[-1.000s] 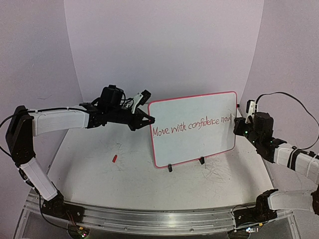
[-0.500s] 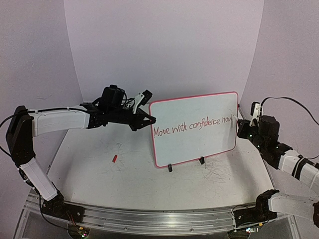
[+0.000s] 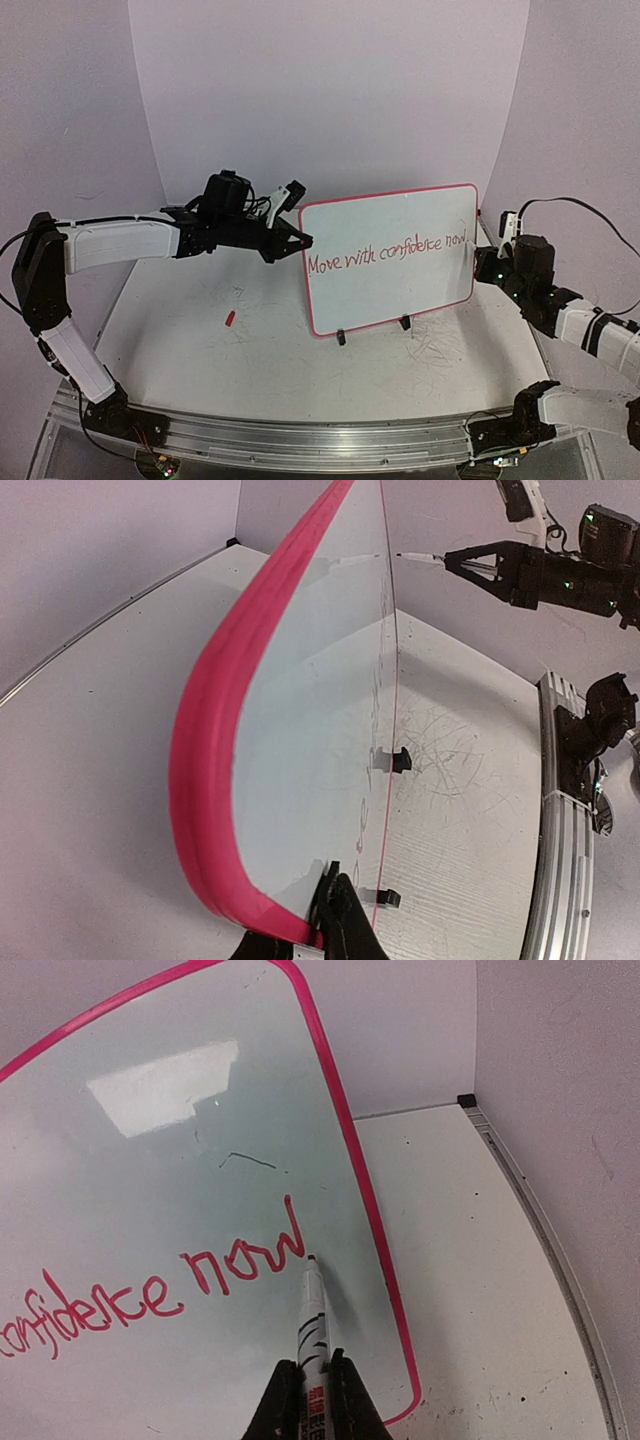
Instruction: Write a sentence on the whiteboard
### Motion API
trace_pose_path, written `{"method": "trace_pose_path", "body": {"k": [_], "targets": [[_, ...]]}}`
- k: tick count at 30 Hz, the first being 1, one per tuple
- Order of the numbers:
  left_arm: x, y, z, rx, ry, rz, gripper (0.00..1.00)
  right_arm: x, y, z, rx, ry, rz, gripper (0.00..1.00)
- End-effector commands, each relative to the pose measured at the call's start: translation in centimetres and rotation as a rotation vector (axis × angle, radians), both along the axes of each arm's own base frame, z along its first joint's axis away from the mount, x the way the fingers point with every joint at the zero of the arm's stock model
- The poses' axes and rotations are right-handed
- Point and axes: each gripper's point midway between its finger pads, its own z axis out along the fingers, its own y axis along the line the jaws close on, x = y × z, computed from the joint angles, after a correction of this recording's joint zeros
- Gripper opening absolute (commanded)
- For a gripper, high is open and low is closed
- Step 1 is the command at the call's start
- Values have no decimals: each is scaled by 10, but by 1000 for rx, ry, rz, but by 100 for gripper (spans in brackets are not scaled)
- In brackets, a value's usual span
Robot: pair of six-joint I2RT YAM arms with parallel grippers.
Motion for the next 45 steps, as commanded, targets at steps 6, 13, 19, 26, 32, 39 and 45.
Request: {"method": "trace_pose_path", "body": {"k": [6,13,19,26,32,39,45], "targets": [[23,35,-49,247,-60,126,0,13,1,13,19,-56,-1,0],[21,34,-49,243,-57,116,0,25,3,10,34,-62,-8,0],[24,36,-52,255,-58,133,0,2,-3,27,53,-53,-19,0],[32,42,-60,272,-14,179,0,-52,-19,64,95,-117,-38,0],[30,41,-58,251,65,139,0,-45,-20,88,13,-169,-32,0],[34,44,-53,220,206,82,0,-36,-3,109,8,-227,60,0],[37,48,-69,222,342,32,0,-44,-3,107,10,-255,71,0]]}}
